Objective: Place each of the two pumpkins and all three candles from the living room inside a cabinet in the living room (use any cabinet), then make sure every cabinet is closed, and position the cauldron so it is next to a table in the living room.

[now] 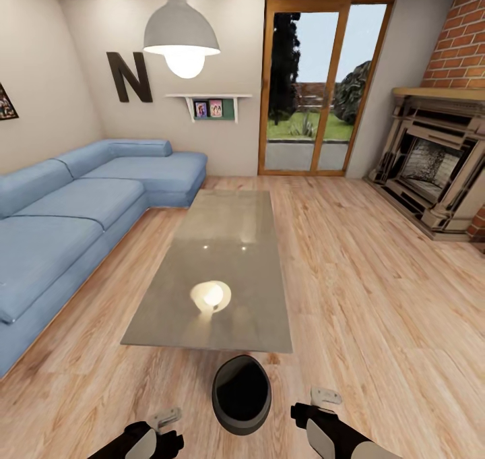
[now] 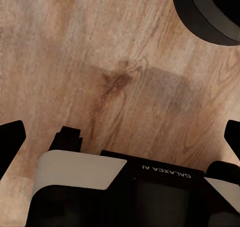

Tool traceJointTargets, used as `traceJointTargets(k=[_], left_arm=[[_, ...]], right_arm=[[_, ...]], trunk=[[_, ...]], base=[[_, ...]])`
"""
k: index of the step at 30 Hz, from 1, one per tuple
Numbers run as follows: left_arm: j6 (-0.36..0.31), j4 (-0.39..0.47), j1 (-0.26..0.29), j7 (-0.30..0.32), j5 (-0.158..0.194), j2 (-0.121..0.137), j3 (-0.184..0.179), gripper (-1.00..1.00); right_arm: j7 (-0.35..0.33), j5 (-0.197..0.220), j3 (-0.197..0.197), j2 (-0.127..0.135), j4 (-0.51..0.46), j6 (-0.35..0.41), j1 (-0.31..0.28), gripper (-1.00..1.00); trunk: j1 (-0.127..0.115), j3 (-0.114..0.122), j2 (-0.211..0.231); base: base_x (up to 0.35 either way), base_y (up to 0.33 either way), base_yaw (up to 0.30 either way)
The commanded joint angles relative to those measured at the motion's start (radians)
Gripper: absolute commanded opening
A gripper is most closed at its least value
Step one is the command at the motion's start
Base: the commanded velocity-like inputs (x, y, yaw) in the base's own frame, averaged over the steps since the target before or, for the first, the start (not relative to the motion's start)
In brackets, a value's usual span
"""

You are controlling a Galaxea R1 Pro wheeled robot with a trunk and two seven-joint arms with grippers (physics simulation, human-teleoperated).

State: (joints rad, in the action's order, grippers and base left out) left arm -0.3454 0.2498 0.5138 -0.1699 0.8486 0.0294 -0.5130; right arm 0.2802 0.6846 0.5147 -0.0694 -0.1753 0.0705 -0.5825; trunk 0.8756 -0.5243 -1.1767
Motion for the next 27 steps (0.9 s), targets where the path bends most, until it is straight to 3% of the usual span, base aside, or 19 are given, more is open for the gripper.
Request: traceJointTargets(k=[1, 22, 27], left_arm=[[-0.004, 0.003, 0.000, -0.008, 0.010, 0.001, -0.008, 1.00], [0.000, 0.004, 0.000, -0.017, 0.009, -0.002, -0.007, 1.00], [0.001, 0.004, 0.000, -0.018, 0.009, -0.002, -0.007, 1.00]], right_arm=[[0.008, 0.004, 0.008, 0.000, -0.002, 0.006, 0.000, 1.00], [0.007, 0.006, 0.007, 0.000, -0.002, 0.007, 0.000, 1.00], [0.007, 0.006, 0.007, 0.000, -0.001, 0.008, 0.000, 1.00]], trunk=[[-0.004, 0.002, 0.007], [-0.084, 0.068, 0.154], [-0.084, 0.068, 0.154]], base=[[0.000, 0.000, 0.000], [0.000, 0.000, 0.000], [0.000, 0.000, -0.006]])
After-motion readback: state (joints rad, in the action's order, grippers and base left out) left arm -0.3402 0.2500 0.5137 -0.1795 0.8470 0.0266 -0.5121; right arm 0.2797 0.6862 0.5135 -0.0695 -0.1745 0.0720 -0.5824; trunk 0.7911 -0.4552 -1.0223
